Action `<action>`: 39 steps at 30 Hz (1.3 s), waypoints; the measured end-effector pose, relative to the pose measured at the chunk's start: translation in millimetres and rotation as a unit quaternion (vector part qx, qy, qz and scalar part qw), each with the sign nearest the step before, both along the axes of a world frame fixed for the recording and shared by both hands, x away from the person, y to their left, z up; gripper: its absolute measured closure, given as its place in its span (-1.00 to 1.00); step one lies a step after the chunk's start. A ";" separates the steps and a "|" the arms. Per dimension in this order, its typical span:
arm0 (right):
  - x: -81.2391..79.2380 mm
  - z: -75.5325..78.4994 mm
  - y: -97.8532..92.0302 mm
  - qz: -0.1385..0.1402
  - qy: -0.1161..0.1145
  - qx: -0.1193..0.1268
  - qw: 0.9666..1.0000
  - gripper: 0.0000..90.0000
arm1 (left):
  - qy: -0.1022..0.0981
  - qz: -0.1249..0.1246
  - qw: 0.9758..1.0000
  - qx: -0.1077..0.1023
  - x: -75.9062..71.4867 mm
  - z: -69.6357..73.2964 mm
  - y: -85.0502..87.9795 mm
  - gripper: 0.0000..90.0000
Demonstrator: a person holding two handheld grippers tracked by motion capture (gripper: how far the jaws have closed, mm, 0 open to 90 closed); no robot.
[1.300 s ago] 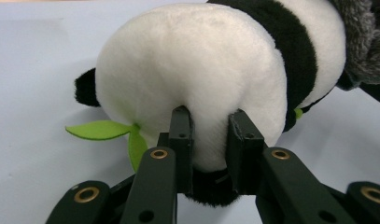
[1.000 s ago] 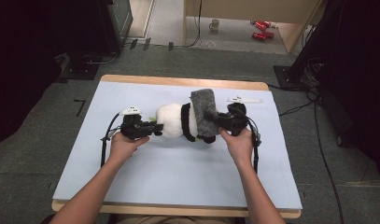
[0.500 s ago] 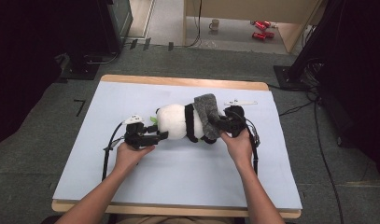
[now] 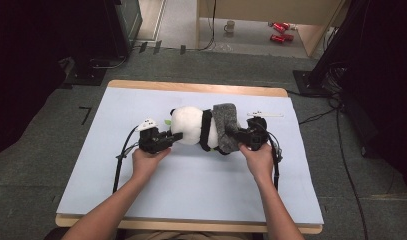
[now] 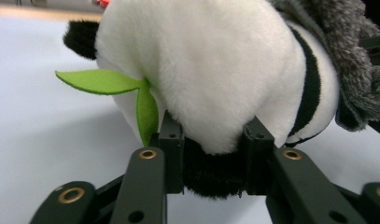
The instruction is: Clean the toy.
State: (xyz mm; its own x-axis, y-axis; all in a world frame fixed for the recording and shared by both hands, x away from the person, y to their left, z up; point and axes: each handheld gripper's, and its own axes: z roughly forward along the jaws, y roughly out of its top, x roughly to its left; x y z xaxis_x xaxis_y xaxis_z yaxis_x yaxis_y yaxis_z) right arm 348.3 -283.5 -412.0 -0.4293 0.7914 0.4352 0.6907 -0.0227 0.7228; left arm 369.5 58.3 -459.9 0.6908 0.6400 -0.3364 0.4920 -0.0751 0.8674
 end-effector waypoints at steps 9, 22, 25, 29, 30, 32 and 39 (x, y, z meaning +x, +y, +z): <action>-12.4 51.5 13.8 0.029 -0.042 0.060 0.997 0.75 | -0.071 -0.060 0.993 0.074 -12.4 47.8 -19.0 0.57; 20.2 85.4 86.1 0.100 -0.016 0.035 0.994 0.75 | -0.060 -0.047 0.994 0.078 -21.8 49.7 -32.1 0.55; 26.2 83.4 104.5 0.112 -0.002 0.008 0.994 0.75 | -0.055 -0.044 0.995 0.076 -21.7 50.0 -32.7 0.54; 33.4 76.8 118.9 0.119 0.005 -0.032 0.992 0.75 | -0.038 -0.041 0.995 0.079 -20.5 49.7 -31.7 0.54; 35.9 75.6 121.2 0.122 0.005 -0.044 0.992 0.75 | -0.036 -0.041 0.995 0.079 -20.6 49.6 -32.2 0.55; 38.5 76.3 124.6 0.122 0.011 -0.067 0.990 0.75 | -0.034 -0.041 0.995 0.080 -21.0 49.3 -34.0 0.55; 49.6 79.5 131.0 0.123 0.007 -0.116 0.986 0.76 | -0.028 -0.040 0.996 0.077 -20.9 48.1 -35.0 0.55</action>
